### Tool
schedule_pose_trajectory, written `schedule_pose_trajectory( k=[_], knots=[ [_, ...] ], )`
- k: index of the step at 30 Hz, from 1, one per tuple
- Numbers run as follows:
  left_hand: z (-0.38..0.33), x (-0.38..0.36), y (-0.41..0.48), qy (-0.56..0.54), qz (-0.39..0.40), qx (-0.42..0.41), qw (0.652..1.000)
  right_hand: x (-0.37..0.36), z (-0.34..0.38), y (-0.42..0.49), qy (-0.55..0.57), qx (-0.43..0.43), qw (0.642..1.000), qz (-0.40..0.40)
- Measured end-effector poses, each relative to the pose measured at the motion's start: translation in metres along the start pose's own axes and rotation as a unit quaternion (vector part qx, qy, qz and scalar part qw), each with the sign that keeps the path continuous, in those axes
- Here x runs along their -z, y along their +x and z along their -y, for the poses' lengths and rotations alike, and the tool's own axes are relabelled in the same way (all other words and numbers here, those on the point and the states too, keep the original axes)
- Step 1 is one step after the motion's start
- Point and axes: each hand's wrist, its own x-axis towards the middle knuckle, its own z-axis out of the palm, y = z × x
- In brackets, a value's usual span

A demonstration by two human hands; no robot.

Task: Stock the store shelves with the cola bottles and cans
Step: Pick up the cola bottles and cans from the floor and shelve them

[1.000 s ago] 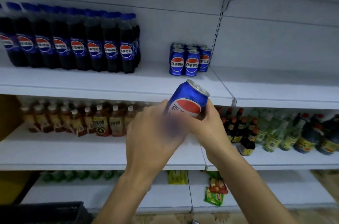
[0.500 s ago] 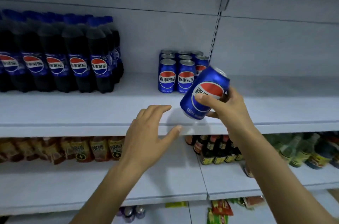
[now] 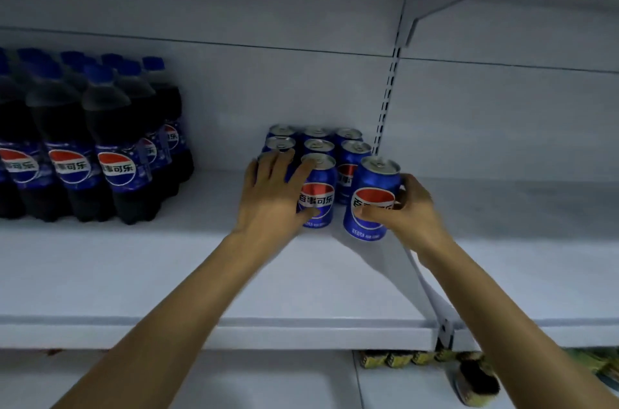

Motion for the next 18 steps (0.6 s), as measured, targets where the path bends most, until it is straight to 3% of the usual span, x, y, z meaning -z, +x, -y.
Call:
schedule_pose_trajectory(
  k=[6,18],
  knots=[
    [0.007,-0.013,0.006,0.011,-0.061,-0.027,0.998,-0.008,-0.016,0.027,-0.004,-0.025,1.000,0.008],
    [0.002,-0.021,0.008,0.014,-0.102,-0.065,0.993,-0.014,-0.029,0.038,-0.009,-0.022,1.000,-0.004]
  ],
)
